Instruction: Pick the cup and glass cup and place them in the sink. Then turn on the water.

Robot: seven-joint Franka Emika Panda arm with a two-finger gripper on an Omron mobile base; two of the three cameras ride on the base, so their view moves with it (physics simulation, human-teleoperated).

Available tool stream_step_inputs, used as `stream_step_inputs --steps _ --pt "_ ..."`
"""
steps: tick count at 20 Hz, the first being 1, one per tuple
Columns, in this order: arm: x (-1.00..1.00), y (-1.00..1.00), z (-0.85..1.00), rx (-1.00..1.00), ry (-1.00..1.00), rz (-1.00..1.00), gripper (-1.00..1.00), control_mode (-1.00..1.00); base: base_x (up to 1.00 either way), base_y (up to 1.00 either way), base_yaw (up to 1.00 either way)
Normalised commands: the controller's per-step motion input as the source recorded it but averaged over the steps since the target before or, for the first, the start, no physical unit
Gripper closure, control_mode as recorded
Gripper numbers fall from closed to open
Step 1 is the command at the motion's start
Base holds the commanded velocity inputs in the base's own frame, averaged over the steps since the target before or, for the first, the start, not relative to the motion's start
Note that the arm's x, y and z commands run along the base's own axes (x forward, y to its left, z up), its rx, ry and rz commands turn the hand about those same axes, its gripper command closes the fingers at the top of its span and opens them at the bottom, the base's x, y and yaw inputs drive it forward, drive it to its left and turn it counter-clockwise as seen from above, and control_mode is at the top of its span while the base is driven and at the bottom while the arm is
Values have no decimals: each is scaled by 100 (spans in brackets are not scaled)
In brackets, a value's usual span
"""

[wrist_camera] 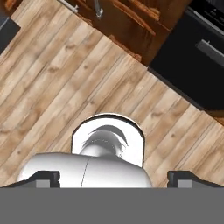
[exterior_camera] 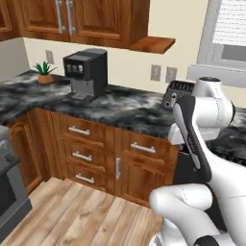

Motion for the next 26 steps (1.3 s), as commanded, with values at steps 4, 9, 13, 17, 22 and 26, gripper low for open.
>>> stream_step_inputs --steps 4,9,13,17,22,26 --pt "0 0 0 0 0 0 -100 100 -2 10 84" --pt "0 0 0 0 0 0 -100 100 -2 27 89" --pt "0 0 0 0 0 0 -100 100 -8 45 87" --pt "0 0 0 0 0 0 -100 100 0 34 82" --pt "0 0 0 0 0 0 -100 100 22 11 67" --pt "0 0 0 0 0 0 -100 100 88 -28 29"
